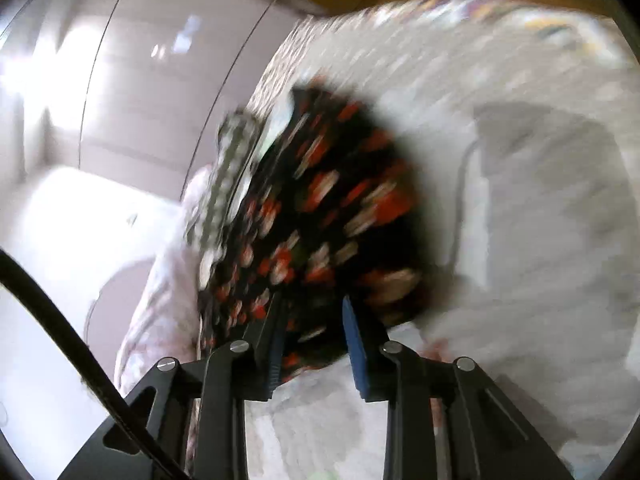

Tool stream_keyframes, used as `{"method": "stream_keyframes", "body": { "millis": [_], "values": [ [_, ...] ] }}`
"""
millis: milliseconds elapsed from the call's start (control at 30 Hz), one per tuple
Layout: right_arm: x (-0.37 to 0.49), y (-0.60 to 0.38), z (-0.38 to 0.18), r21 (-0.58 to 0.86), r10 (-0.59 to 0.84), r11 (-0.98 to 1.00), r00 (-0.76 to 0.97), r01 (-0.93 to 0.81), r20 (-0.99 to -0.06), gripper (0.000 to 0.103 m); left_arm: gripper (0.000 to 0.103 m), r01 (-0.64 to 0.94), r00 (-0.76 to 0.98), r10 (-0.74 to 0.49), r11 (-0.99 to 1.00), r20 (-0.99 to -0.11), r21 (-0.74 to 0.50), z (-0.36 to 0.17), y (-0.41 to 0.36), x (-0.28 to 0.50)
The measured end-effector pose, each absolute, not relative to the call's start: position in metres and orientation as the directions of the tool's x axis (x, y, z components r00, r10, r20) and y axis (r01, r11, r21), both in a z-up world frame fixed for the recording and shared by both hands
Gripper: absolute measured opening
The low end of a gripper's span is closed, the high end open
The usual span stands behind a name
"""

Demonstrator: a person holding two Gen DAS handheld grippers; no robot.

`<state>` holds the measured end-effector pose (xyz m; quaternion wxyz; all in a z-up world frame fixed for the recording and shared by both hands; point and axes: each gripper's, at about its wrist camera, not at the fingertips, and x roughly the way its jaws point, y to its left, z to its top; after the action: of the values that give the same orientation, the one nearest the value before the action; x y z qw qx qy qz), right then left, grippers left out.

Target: Fold large clothes

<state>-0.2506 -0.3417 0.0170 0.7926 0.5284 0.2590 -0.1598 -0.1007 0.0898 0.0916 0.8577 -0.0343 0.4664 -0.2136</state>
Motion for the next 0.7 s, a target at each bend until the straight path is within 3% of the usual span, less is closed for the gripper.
{"method": "stream_keyframes", "body": {
  "millis": [33,267,700],
  "values": [
    [-0.265,-0.35,0.019,0.738,-0.027,0.379,0.804,0.558,-0.594,0.06,0.087,0.338,0.472,-0.399,0.905,-0.786,-0.257,0.092,0.088,-0.102],
    [-0.311,-0.371,0.012,0.834,-0.01,0.259,0.865,0.487,-0.501,0.06,0.087,0.357,0.448,-0.401,0.9,-0.799,-0.251,0.087,0.078,-0.111],
    [-0.291,-0.332,0.003,0.895,0.135,0.218,0.896,0.389,-0.422,0.061,0.087,0.358,0.447,-0.401,0.899,-0.799,-0.251,0.085,0.077,-0.117]
  ]
}}
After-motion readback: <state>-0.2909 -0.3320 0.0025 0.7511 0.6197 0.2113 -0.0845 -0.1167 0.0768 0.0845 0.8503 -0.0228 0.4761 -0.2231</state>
